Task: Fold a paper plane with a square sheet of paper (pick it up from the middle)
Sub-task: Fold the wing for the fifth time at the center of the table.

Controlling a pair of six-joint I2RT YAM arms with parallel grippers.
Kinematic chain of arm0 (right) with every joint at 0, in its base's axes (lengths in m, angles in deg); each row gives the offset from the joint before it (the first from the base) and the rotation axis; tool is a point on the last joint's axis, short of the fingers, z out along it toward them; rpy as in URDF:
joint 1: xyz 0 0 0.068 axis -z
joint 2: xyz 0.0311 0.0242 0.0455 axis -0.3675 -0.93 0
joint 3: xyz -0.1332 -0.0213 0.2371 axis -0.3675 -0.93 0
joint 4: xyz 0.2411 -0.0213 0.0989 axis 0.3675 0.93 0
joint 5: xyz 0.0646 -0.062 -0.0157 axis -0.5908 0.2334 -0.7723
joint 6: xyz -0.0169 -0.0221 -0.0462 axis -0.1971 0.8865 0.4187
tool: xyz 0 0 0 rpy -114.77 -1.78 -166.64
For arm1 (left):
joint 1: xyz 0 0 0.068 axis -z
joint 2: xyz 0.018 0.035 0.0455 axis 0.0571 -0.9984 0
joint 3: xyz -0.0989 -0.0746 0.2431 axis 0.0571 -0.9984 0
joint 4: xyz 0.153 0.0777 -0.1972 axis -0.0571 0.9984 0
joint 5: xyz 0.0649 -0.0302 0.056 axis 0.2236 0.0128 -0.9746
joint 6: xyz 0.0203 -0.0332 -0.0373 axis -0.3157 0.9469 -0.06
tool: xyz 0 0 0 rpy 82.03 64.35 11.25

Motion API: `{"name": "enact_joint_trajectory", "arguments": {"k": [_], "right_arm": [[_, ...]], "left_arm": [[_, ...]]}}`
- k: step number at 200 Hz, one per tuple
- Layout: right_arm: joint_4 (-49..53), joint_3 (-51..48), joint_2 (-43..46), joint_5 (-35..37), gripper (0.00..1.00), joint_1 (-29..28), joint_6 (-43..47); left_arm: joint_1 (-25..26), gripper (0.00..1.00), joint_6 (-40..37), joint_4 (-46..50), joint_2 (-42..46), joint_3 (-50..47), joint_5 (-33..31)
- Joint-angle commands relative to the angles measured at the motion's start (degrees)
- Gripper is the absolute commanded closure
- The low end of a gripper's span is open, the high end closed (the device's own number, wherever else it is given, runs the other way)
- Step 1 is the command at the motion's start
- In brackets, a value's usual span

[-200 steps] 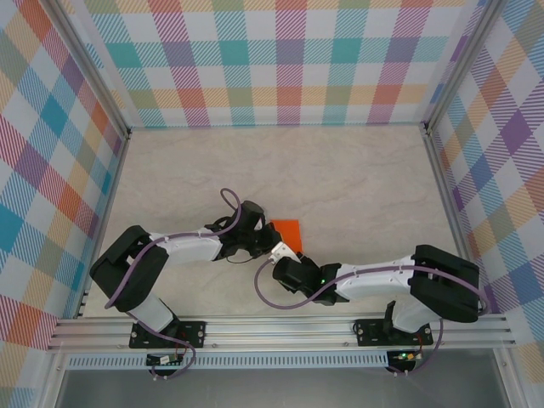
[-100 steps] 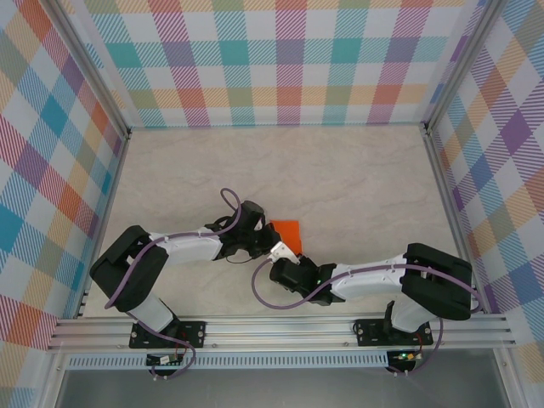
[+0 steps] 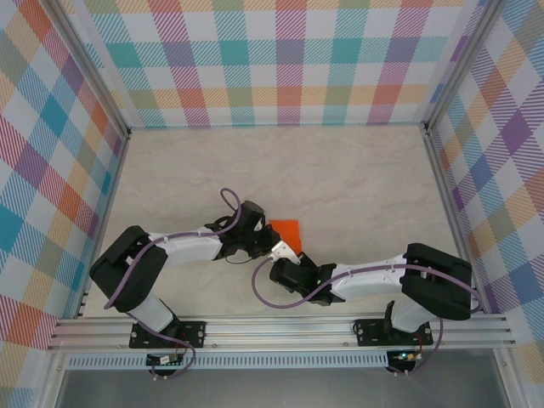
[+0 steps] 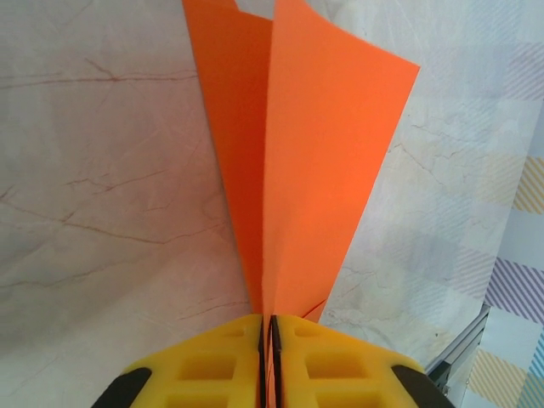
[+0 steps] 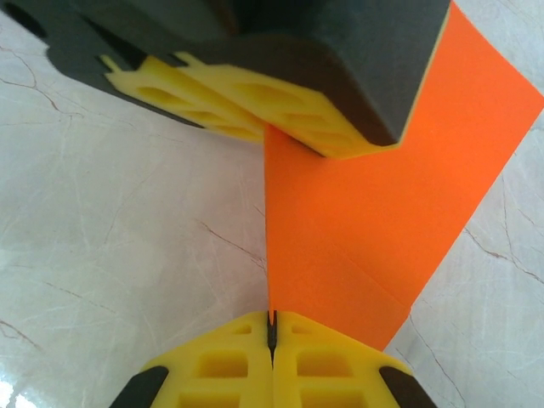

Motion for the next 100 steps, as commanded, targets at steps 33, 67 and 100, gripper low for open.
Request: {"name": "enact_joint_trajectory", "arguments": {"k": [33,67,100], "right_arm": [[-4.4,-2.7,4.1,-9.6,1.00,2.9,-2.1],[-8.3,-5.4,8.1,-23.3,1.00,8.4,-2.8],[-12.9,-8.3,10.5,-36.1,1.00,14.9,-5.2]], "left_arm": [[-0.7,0.56,-2.0,6.0,7.3,-0.3,-6.5],[-0.7,0.39,-2.0,11.2,15.4,-2.3,-15.4],[-0.7,0.33,-2.3,11.9,22.6,-5.2,-19.4]]}}
